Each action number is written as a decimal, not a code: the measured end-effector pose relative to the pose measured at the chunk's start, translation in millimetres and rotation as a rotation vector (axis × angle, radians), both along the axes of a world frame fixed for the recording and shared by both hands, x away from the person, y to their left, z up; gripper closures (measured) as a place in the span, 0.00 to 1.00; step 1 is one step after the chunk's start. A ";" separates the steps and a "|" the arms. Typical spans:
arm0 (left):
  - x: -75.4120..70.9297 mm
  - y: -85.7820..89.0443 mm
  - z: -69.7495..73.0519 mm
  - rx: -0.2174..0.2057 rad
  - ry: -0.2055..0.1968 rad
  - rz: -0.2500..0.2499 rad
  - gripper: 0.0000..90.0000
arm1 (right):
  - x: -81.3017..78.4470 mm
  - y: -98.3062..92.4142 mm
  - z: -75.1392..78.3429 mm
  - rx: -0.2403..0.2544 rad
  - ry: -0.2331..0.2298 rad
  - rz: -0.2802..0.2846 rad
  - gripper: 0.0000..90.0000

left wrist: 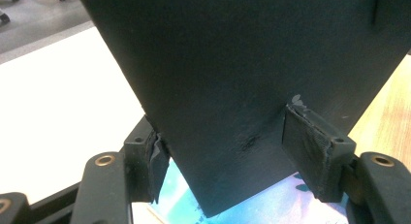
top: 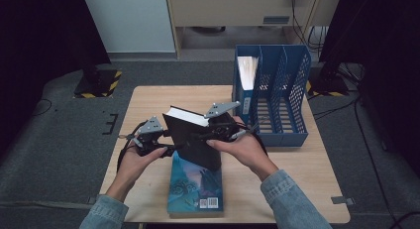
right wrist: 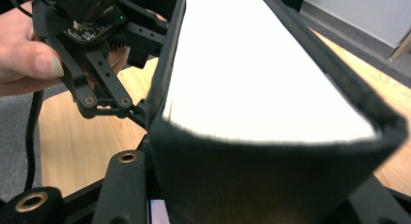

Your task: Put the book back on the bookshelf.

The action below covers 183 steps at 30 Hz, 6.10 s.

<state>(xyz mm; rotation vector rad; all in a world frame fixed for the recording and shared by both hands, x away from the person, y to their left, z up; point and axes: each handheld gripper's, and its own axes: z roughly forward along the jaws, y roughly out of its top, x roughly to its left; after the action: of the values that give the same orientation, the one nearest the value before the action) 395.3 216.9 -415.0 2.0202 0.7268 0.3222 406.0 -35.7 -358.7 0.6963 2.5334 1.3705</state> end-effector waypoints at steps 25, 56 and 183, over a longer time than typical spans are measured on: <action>-14.1 -14.9 -4.3 0.026 -0.019 -0.034 0.34 | -14.0 -5.2 6.8 -0.038 0.036 0.023 0.46; -30.4 53.4 -65.7 0.183 0.061 0.146 0.13 | -10.2 -9.5 9.3 -0.095 0.063 0.024 0.55; -19.7 101.8 -119.9 0.216 0.161 0.406 0.00 | -68.1 -241.7 45.0 0.372 0.219 -0.594 0.58</action>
<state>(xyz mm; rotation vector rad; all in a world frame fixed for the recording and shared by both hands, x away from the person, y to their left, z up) 375.6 318.7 -534.9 2.1070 1.2542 0.4927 337.9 -277.4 -313.7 1.5857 1.9483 1.5936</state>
